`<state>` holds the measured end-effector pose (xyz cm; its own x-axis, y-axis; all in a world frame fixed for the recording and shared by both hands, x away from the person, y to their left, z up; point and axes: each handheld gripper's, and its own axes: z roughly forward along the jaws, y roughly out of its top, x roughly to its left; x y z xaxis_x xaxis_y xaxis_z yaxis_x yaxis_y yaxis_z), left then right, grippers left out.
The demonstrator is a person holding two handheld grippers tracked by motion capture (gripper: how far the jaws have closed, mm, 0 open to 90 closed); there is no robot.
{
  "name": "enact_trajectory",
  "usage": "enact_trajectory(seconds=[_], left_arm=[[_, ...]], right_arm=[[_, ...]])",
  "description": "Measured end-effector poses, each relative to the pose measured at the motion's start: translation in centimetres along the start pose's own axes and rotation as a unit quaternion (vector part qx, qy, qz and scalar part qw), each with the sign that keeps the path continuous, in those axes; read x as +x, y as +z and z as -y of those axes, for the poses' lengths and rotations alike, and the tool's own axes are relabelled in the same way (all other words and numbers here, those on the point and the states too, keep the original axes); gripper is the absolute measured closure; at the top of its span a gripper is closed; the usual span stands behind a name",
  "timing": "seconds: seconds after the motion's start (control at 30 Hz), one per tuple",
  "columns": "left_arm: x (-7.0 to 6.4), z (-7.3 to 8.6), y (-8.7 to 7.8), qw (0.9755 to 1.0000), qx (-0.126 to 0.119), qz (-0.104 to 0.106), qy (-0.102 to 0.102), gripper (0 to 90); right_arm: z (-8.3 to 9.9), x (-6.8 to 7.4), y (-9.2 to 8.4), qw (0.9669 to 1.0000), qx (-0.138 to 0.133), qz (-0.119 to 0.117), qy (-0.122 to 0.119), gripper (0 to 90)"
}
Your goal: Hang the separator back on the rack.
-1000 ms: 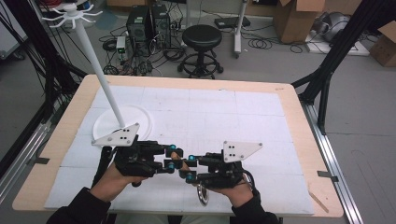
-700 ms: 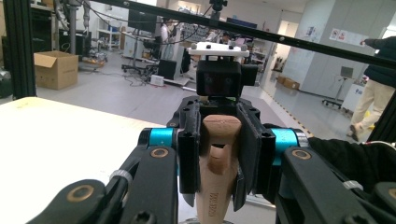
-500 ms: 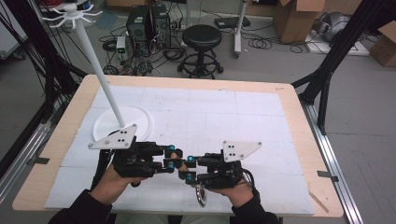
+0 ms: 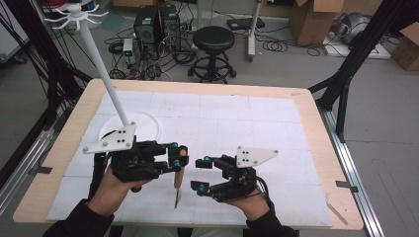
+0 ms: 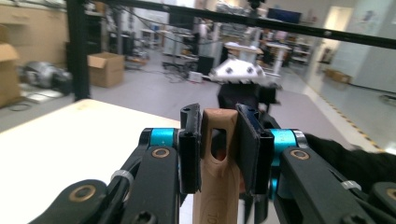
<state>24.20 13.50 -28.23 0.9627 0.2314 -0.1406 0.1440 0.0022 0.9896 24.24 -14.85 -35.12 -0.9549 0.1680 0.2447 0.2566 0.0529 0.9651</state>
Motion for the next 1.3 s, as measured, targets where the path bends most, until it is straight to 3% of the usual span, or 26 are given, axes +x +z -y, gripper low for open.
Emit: enact_trajectory(seconds=[0.17,0.3,0.4,0.53,0.7,0.87,1.1,1.3], left_arm=[[-0.1,-0.8,0.0,0.9992,-0.011,-0.035,0.012,71.7],[-0.5,-1.1,0.6,0.9974,-0.013,-0.067,0.023,71.7],[-0.8,-1.0,1.1,0.996,-0.015,-0.084,0.025,71.7],[-1.0,-0.9,1.8,0.9951,-0.012,-0.094,0.026,71.7],[-1.3,-0.7,2.6,0.9942,-0.017,-0.104,0.024,71.7],[-1.4,-0.6,3.1,0.9922,-0.028,-0.12,0.019,71.7],[-1.3,-0.5,3.4,0.9909,-0.035,-0.129,0.014,71.7],[-1.0,-0.6,3.4,0.991,-0.049,-0.125,0.003,71.6]], right_arm=[[0.1,0.3,0.3,0.9986,0.0,0.048,-0.02,28.5],[0.2,0.8,0.6,0.9935,0.004,0.108,-0.036,30.4],[0.4,1.0,1.2,0.9904,0.022,0.13,-0.039,31.9],[0.5,1.0,1.9,0.9905,0.028,0.131,-0.031,34.6],[0.5,1.2,1.9,0.9899,0.025,0.134,-0.038,46.3],[0.4,1.6,1.4,0.9846,0.006,0.167,-0.052,55.5],[0.4,1.9,1.3,0.9795,0.007,0.19,-0.066,69.0],[0.1,1.9,1.0,0.9788,0.004,0.193,-0.067,70.4]])
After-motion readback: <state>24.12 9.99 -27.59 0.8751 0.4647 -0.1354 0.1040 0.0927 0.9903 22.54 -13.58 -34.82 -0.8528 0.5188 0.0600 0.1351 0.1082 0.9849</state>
